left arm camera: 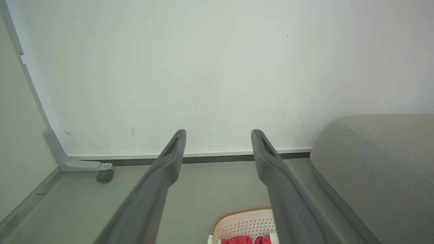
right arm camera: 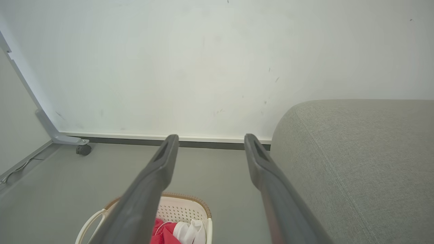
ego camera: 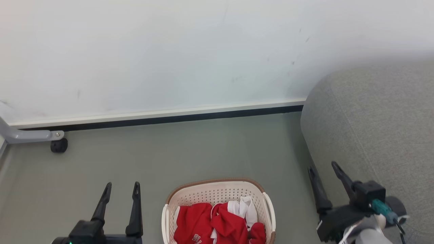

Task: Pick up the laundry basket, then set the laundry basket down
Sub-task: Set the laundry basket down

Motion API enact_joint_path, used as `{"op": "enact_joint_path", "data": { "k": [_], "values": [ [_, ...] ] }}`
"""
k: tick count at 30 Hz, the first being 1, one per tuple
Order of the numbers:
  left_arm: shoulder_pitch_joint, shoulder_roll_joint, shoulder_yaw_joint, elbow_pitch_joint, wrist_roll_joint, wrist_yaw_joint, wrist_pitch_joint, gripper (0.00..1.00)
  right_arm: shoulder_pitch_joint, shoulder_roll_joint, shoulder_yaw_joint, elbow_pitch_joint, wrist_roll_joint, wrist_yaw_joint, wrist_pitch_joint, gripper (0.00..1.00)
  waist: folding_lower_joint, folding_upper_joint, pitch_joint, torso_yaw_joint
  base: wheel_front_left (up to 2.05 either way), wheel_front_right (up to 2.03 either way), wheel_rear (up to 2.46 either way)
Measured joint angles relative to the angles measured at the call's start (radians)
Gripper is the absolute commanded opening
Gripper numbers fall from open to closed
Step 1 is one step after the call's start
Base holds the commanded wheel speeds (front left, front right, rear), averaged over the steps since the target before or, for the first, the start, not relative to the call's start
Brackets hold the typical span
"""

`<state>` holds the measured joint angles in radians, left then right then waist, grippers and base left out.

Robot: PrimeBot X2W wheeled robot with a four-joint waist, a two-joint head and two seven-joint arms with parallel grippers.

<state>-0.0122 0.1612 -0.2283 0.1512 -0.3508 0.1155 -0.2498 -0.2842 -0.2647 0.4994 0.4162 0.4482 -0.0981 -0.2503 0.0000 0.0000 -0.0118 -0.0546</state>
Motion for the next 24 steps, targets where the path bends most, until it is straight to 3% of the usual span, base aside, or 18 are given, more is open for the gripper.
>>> {"op": "enact_joint_path", "data": {
  "k": [13,24],
  "values": [
    [0.117,-0.008,0.037,-0.109,0.037,0.008,0.000,1.00,0.136,-0.025,-0.041,-0.107,-0.018,-0.018,-0.002,1.00,0.0000,0.0000,-0.020,-0.007,0.00,0.00,0.00],
    [0.149,-0.021,0.050,-0.114,0.046,0.009,0.051,1.00,0.176,-0.025,-0.065,-0.127,-0.027,-0.025,0.009,1.00,0.0000,0.0000,-0.019,-0.002,0.00,0.00,0.00]
  ]
}}
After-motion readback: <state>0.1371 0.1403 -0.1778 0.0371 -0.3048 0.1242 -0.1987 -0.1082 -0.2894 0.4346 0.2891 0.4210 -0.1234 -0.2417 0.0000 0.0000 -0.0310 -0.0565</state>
